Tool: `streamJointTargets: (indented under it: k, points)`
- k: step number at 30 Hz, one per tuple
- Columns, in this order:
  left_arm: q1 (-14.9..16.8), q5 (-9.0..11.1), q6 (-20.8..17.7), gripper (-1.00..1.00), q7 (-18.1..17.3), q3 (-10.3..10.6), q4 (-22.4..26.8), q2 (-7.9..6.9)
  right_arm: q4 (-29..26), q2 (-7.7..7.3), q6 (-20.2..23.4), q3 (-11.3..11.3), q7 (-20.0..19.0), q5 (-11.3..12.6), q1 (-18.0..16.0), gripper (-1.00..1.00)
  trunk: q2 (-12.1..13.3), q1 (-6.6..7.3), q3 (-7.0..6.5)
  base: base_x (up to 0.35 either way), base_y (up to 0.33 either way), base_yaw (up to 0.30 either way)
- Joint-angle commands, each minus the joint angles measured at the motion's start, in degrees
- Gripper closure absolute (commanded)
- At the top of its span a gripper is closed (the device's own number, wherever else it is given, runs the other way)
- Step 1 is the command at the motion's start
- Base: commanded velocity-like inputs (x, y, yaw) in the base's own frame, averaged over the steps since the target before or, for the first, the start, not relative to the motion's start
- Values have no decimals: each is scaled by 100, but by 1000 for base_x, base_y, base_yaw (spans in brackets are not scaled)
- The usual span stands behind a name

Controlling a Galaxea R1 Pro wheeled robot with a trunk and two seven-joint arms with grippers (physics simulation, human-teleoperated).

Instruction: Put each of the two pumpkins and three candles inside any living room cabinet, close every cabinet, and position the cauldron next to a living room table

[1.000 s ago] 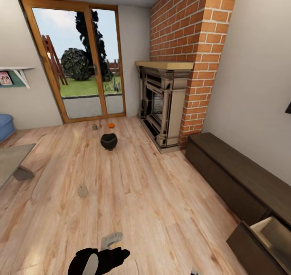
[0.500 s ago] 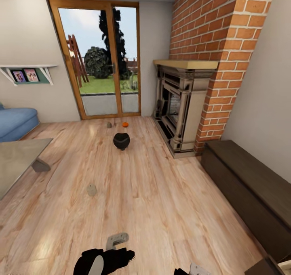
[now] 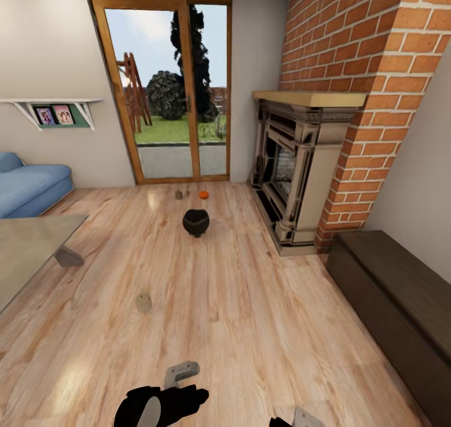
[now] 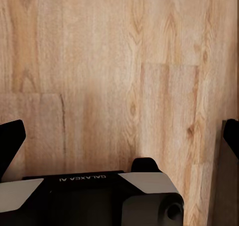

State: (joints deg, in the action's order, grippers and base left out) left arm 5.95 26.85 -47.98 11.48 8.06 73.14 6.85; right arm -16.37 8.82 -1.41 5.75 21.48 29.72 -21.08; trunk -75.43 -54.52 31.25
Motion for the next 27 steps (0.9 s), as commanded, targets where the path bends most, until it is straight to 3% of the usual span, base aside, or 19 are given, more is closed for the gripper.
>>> streamJointTargets:
  k: [1,10,27]
  points:
    - [3,61,-18,-100,56,2,7,1,-7,-3,-16,49,31,60,-2,-100,-3,-3,6,307,-175,3]
    - [3,61,-18,-100,56,-3,7,-7,-34,-3,-17,41,33,68,-1,-100,-3,-3,6,296,-195,1]
    - [3,58,12,-100,62,-30,-39,-8,-17,10,-161,51,40,60,-1,-100,-3,-3,6,291,-11,0]
